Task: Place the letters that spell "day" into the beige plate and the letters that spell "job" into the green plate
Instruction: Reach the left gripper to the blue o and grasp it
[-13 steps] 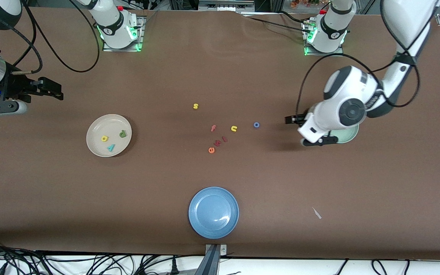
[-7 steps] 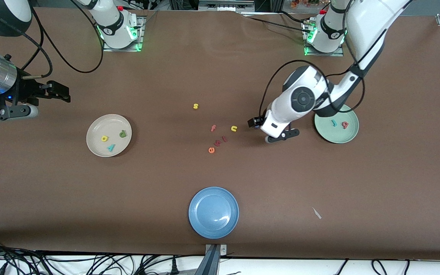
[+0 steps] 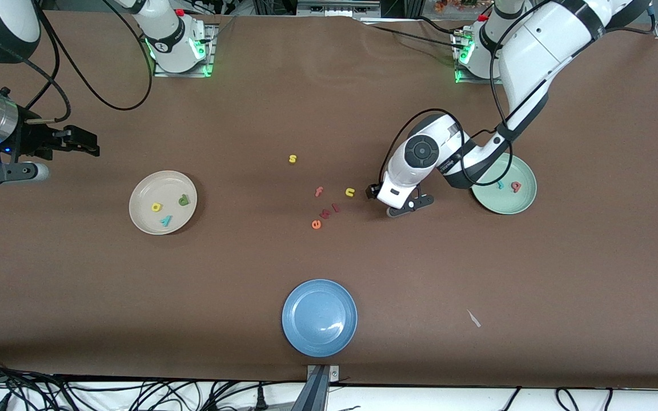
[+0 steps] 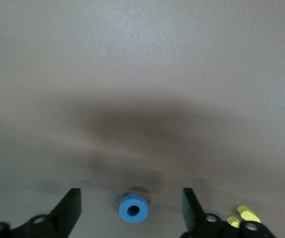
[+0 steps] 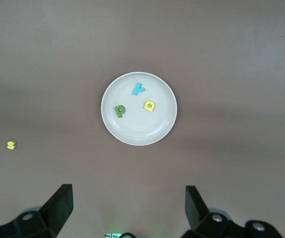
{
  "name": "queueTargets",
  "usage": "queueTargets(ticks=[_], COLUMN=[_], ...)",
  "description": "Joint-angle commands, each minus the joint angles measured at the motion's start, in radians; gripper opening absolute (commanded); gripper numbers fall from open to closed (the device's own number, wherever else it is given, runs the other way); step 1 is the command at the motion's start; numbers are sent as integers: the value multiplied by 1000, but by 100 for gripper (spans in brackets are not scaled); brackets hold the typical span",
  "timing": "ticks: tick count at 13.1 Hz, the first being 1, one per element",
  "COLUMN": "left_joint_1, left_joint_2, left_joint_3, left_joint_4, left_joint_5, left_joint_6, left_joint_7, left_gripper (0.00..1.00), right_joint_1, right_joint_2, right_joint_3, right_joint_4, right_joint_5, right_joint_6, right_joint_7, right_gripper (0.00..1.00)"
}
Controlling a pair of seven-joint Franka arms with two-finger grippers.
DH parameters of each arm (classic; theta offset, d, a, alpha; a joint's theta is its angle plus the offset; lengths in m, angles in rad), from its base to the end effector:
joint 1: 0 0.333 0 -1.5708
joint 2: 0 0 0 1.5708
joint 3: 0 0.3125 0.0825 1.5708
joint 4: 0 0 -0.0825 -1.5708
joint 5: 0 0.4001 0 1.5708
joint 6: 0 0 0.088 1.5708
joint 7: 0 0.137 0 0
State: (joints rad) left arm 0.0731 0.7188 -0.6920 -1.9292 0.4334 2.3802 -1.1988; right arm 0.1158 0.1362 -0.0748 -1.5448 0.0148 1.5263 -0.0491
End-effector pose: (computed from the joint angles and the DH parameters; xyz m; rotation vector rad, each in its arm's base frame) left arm 0.5062 -0.3535 0.1359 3.0297 0.5476 -0.2404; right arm 0.5960 0.0289 0.5207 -3.1239 -0.1399 0.2417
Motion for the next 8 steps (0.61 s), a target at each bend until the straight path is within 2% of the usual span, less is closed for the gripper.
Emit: queueTargets(ticks=[1,5,6,7,8], left_joint_1=[-21,-35,-35,-33,-33], left_joint_2=[22,33,34,34,34], left_joint_3=[5,5,5,6,6], left_joint_4=[16,13,13,13,13], left_joint_5=[33,30,30,30,30], left_joint_6=[2,1,1,1,-1], left_joint_7=[-31,-38,-41,-41,-42], left_gripper=[78,70,66,58,44], right_joint_1=[-12,-12,-12,-12,-12], right_joint_2=[-1,-6,-6,-6,-6], right_joint_3=[4,6,6,7,7], right_joint_4=[15,15,15,15,15], right_joint_5=[-4,-2,-1,-2,-2], right_joint_6=[-14,-40,-43,-43,-43], right_joint_7=[-9,-9,-9,-9,-9], right_gripper=[100,100,100,100,100])
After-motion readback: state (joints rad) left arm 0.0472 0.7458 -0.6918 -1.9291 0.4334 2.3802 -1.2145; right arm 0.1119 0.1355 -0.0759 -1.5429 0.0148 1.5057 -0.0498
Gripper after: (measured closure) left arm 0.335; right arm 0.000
